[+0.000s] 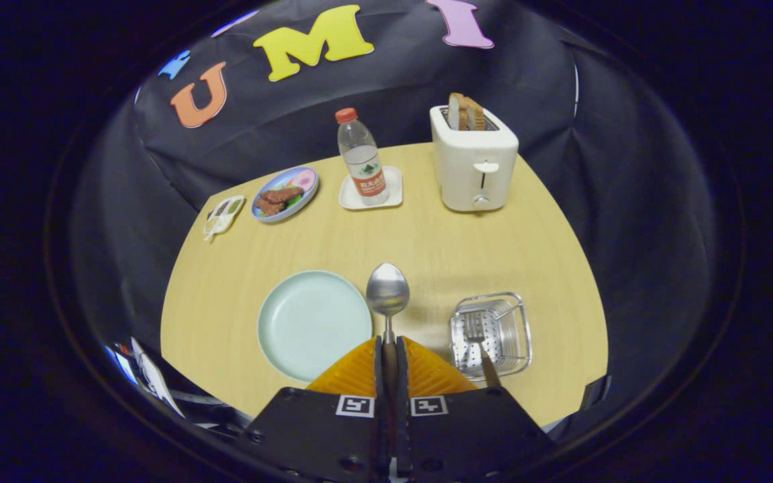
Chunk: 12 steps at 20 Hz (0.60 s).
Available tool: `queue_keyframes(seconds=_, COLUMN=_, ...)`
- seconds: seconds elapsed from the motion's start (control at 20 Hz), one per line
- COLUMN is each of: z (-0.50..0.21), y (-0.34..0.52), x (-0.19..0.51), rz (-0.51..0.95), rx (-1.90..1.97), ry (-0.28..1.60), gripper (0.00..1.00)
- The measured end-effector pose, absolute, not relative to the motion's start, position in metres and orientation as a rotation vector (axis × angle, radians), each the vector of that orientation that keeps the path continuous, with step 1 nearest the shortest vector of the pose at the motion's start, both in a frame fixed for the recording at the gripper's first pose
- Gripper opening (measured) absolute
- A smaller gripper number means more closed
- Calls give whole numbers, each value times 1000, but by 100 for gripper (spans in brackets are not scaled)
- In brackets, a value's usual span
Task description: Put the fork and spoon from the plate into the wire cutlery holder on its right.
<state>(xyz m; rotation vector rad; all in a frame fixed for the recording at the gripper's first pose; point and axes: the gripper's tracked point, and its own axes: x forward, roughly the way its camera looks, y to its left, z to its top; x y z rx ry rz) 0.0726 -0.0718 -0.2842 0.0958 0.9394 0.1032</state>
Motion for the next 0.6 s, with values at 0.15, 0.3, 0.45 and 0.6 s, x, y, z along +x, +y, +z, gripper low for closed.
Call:
queue_keyframes(seconds=0.15, z=-276, y=-98, x=74, rz=79, rx=96, ry=930, gripper=5)
queue_keyframes(seconds=0.3, z=-277, y=-125, x=64, rz=44, rx=100, ry=960, gripper=5)
queue_keyframes(seconds=0.45, z=-282, y=-147, x=53, rz=23, rx=80, ry=1004, gripper=5)
queue_keyframes(seconds=0.6, z=-283, y=-159, x=50, rz=19, rx=48, ry=1034, gripper=5)
